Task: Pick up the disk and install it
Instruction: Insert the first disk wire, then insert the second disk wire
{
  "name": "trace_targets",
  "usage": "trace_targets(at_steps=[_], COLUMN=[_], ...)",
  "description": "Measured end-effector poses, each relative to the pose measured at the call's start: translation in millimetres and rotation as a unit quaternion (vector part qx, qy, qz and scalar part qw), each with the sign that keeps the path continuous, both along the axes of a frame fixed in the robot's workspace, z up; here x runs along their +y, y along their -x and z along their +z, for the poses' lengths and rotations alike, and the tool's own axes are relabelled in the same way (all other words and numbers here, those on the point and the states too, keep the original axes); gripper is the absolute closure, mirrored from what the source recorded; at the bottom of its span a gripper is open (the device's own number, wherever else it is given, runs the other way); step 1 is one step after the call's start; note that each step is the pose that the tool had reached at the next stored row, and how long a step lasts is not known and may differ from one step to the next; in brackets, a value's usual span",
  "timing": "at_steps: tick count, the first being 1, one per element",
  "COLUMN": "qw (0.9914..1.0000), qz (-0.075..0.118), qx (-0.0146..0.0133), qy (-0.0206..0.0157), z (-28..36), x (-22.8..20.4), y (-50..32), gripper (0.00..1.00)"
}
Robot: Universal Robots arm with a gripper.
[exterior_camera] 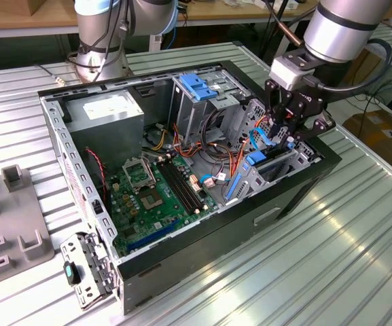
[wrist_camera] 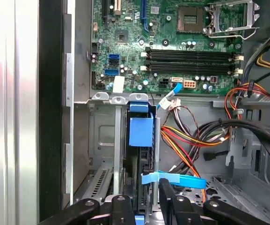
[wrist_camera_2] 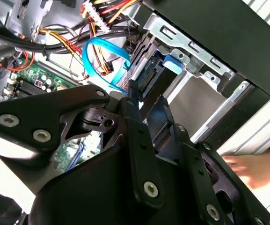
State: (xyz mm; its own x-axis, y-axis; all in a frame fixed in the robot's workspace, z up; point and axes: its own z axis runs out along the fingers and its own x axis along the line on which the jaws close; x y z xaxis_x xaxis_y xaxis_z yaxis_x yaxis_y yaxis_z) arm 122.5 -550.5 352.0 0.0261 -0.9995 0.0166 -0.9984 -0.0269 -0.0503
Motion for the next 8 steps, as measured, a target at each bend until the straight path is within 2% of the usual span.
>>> trace_targets(at_steps=[2,8], qw=[1.0,1.0], qz=[-0.001,-0.001], qx=[0.0006,0.0007], qy=[0.0,0.0], z=[0.0,0.0], x=[0.1,0.0], y=[-3.9,-5.0], gripper=[0.64,0.64])
